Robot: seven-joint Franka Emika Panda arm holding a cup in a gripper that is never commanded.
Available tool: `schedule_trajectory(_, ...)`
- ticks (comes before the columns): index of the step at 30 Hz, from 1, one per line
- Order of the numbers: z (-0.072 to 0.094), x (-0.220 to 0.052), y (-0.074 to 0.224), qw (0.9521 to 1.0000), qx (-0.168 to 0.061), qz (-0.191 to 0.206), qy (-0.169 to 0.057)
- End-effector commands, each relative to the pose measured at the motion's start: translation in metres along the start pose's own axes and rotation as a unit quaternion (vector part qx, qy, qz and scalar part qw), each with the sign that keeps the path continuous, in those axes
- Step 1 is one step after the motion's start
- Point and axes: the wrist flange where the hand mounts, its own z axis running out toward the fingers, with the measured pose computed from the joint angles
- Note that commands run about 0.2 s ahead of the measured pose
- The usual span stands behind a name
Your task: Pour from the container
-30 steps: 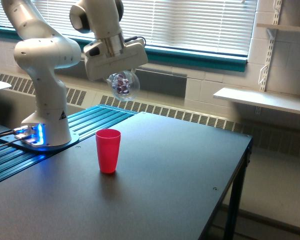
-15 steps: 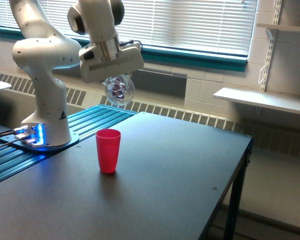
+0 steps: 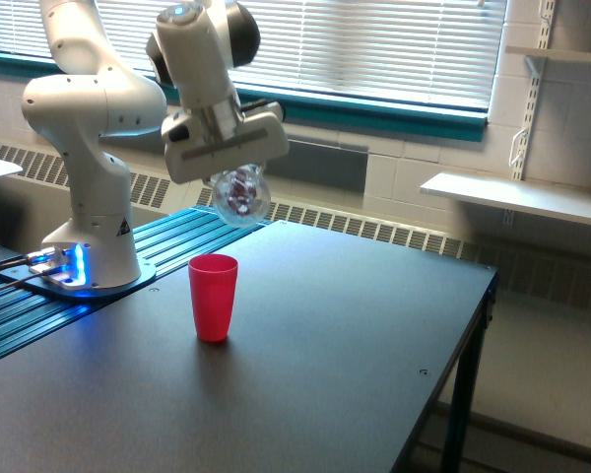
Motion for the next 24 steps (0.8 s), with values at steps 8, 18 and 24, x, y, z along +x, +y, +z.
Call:
schedule_trajectory(8,0.029,0.024,0.01,0.9998,0.009,0.019,-0.001)
schedule_trajectory(18,0.041,0.016,0.012,0.9999,0.015,-0.002,-0.003)
schedule_trajectory(24,0.052,-0.006,0.014,0.9988,0.022,-0.043,-0.008)
